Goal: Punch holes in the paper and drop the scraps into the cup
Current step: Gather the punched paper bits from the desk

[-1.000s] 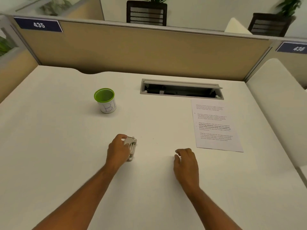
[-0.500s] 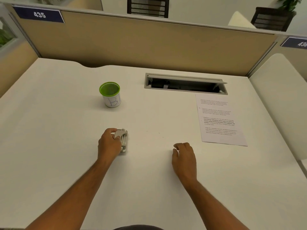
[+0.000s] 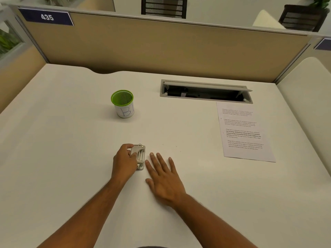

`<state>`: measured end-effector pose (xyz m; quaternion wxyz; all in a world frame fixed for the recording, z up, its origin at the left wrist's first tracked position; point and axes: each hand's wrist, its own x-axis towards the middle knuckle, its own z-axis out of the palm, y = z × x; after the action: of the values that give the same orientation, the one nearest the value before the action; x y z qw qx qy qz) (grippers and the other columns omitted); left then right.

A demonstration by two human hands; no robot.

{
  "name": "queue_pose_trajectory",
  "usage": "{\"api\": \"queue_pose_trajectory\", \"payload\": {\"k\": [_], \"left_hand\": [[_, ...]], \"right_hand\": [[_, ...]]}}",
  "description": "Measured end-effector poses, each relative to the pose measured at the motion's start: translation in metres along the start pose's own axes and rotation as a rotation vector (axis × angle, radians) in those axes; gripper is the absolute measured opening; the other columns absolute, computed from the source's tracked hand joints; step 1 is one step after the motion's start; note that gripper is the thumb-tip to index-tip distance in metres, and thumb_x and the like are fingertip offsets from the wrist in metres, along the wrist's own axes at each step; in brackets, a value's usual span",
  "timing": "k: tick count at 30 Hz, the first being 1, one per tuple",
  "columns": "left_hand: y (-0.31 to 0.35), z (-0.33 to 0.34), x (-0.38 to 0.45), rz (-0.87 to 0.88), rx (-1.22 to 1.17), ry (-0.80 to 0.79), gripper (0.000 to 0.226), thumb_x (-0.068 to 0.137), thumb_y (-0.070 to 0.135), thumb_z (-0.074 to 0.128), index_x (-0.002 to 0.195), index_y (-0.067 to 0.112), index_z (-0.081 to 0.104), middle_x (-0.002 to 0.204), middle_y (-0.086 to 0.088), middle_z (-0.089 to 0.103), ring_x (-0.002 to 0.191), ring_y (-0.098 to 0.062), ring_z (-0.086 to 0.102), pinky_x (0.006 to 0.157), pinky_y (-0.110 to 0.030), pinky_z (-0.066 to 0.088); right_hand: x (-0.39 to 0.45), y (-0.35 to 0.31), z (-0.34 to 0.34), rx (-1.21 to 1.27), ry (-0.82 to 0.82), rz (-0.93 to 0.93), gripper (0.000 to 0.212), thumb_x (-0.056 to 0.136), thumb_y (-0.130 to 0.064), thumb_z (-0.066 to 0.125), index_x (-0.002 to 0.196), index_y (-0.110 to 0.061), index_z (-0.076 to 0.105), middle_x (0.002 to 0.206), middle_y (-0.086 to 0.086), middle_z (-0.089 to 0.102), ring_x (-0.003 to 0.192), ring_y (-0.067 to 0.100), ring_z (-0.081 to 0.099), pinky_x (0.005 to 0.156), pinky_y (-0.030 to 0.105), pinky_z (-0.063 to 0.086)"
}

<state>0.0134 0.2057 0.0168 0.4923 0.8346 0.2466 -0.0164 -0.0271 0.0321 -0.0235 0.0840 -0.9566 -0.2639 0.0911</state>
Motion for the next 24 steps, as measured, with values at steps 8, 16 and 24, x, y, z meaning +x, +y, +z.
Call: {"api": "queue_pose_trajectory", "payload": {"k": [8,16,24], "left_hand": [[0.003,0.013,0.005,0.009,0.012,-0.012,0.031,0.093,0.010,0.059,0.119,0.028,0.058,0.105,0.000,0.063,0.084,-0.014,0.065,0.054,-0.016,0.048],[0.013,0.025,0.005,0.025,0.047,-0.031,0.030,0.092,0.011,0.060,0.119,0.026,0.058,0.099,0.003,0.063,0.075,0.000,0.060,0.048,-0.007,0.040],[0.015,0.030,-0.001,0.048,0.039,-0.041,0.030,0.091,0.012,0.058,0.118,0.024,0.058,0.097,0.003,0.066,0.082,-0.011,0.066,0.057,-0.019,0.048]], "right_hand": [[0.042,0.018,-0.005,-0.007,0.017,0.183,0.066,0.103,-0.052,0.014,0.160,-0.023,-0.002,0.167,0.000,-0.018,0.152,0.019,-0.022,0.123,0.054,-0.008],[0.053,0.044,-0.011,0.007,0.023,0.382,0.066,0.103,-0.052,0.008,0.159,-0.022,-0.010,0.165,0.004,-0.024,0.152,0.020,-0.024,0.122,0.056,-0.009],[0.023,0.069,-0.008,0.046,0.098,0.517,0.067,0.103,-0.051,0.011,0.159,-0.019,-0.007,0.167,0.004,-0.018,0.153,0.020,-0.019,0.123,0.055,-0.008]]}}
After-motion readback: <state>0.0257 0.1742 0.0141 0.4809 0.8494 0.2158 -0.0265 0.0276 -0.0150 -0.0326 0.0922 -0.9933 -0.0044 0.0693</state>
